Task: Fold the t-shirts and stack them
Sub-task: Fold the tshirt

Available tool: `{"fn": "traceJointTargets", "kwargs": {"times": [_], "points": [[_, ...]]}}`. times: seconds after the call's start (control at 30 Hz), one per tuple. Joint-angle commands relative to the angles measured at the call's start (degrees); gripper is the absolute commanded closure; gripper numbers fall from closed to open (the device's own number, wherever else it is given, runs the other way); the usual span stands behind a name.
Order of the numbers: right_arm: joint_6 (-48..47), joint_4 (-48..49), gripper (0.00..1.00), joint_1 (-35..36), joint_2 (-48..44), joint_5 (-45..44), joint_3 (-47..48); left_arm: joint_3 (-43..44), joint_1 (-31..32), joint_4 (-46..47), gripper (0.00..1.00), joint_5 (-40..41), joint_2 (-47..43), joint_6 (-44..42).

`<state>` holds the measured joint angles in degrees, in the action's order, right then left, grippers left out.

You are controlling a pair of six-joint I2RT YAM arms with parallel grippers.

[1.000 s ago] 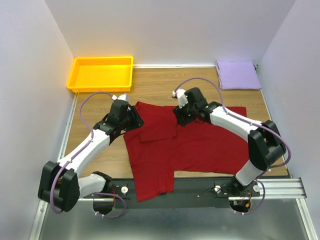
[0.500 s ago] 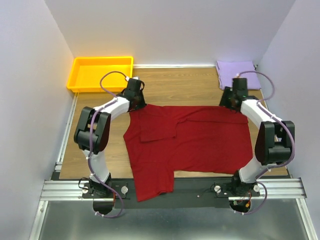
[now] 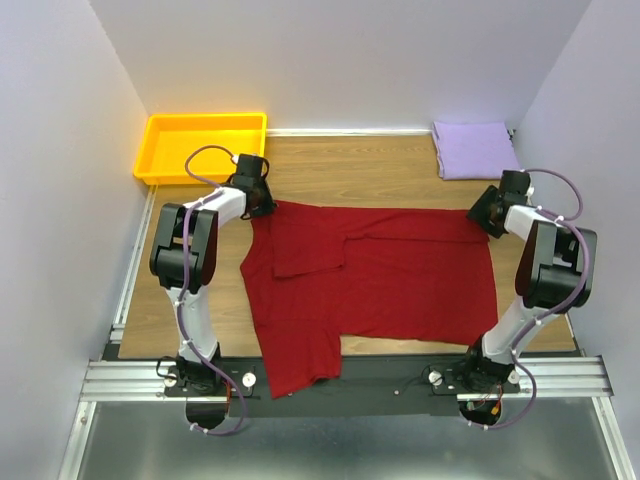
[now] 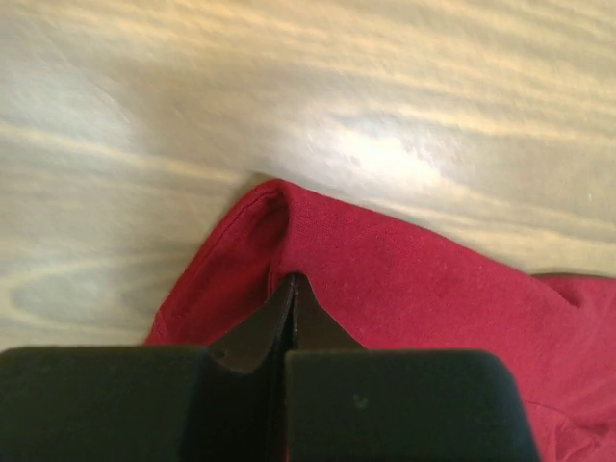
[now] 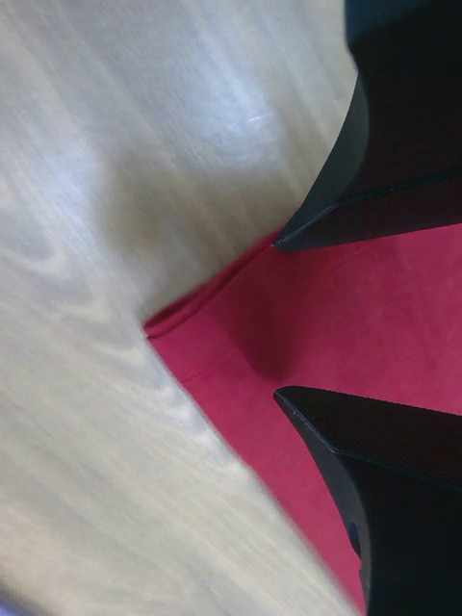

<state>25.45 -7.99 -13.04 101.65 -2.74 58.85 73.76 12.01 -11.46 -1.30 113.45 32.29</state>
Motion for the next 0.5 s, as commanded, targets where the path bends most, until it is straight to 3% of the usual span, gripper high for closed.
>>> {"fn": "traceJointTargets", "kwargs": {"times": [0.0,0.3,0.47], "points": [[2.2,3.0,0.34,-1.2,5.4,2.4,2.4,3.0,-1.0,-2.4,0.96,-0.3,3.7,-1.5],[1.4,3.1,0.34,-2.5,16.5,6.9,12.4,11.1,-2.4,-4.6,0.96,0.1,7.9,-1.0],[0.3,2.9,0.34,-2.5,14.9,7.0,14.7,12.2,-2.6,-4.2,0.93,-0.1,6.0,-0.4]]}}
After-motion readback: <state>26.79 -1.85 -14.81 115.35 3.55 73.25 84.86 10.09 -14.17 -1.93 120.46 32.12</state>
